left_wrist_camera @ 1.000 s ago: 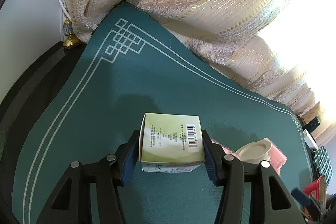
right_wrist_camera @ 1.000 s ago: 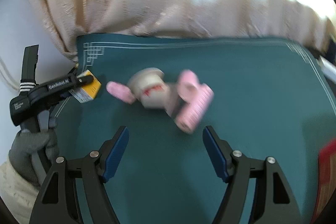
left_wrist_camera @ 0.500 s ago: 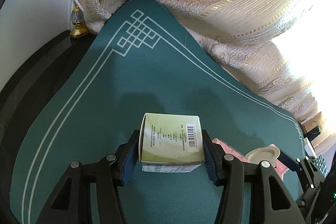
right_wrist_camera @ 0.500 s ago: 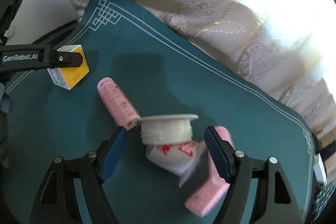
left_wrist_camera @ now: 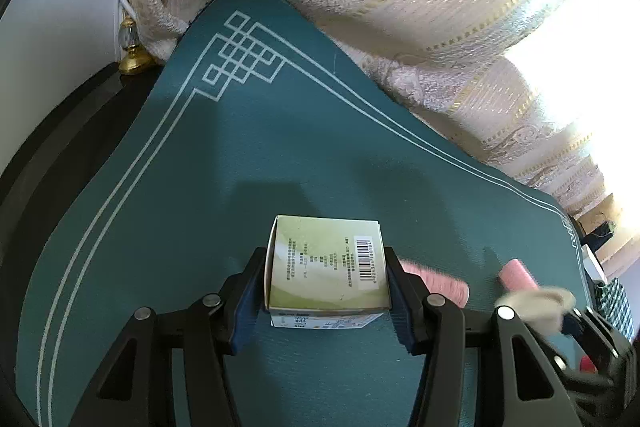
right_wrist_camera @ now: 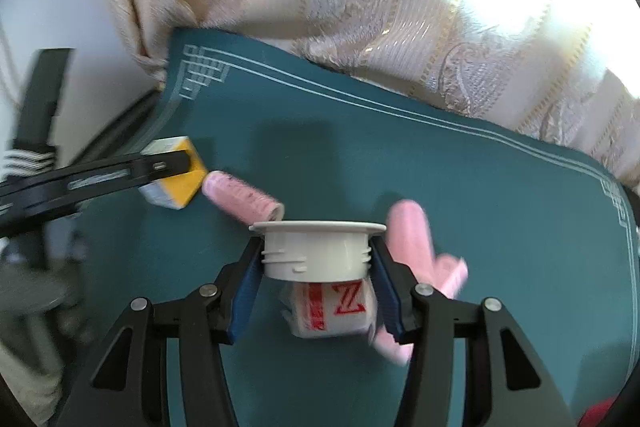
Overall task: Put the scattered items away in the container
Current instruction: 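Grasp the white plastic cup by its rim with the right gripper, then carry the box with the left gripper while the right gripper carries the cup to the tin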
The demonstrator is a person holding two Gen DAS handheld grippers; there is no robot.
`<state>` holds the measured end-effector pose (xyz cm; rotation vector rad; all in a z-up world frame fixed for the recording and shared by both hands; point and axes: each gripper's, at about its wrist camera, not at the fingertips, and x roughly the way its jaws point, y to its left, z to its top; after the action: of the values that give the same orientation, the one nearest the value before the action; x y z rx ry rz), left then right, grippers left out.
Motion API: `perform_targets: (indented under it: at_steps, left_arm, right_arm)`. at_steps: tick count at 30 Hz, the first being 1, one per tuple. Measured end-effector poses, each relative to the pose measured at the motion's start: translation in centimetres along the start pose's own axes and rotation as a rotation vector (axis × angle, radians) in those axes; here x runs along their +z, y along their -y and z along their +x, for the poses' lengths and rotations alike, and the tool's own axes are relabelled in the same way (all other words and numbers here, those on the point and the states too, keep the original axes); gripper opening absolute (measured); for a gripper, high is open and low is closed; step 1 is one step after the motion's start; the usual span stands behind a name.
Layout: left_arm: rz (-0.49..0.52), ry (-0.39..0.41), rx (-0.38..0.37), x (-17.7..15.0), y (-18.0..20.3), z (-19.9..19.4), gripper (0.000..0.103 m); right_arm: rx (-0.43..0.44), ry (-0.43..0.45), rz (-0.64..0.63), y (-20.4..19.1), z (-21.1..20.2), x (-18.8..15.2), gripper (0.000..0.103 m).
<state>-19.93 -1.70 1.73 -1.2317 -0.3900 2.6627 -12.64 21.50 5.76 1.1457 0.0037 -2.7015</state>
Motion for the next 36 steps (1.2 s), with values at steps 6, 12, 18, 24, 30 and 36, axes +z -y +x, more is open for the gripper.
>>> perform_targets:
  at_steps: [6,12,18,24,30,36]
  left_arm:
    - [0.026,0.014,-0.012,-0.4,1.1,-1.0,0.057]
    - [0.057,0.017,-0.023,-2.0,2.3,-3.0,0.057]
    - [0.116,0.024,-0.055,-4.6,4.4,-6.6,0.057]
    - [0.156,0.051,-0.090,-6.6,6.8,-11.0,0.057]
    - [0.204,0.047,-0.134,-8.3,10.1,-13.0,0.057]
    - [0.278,0.021,-0.188,-10.8,15.1,-13.2,0.057]
  right_arm:
    - [0.110,0.035,0.100,0.6,-5.9,-3.8,0.056]
    - [0.157,0.066,0.124,0.5,-11.8,-8.8,0.056]
    - [0.155,0.100,0.205,2.0,-15.3,-11.4,0.056]
    - [0.148,0.147,0.268,3.4,-18.1,-13.2,0.056]
    - [0.050,0.179,0.329,6.4,-21.0,-16.0,0.056]
    - [-0.083,0.245,0.411,10.8,-25.5,-19.0,0.056]
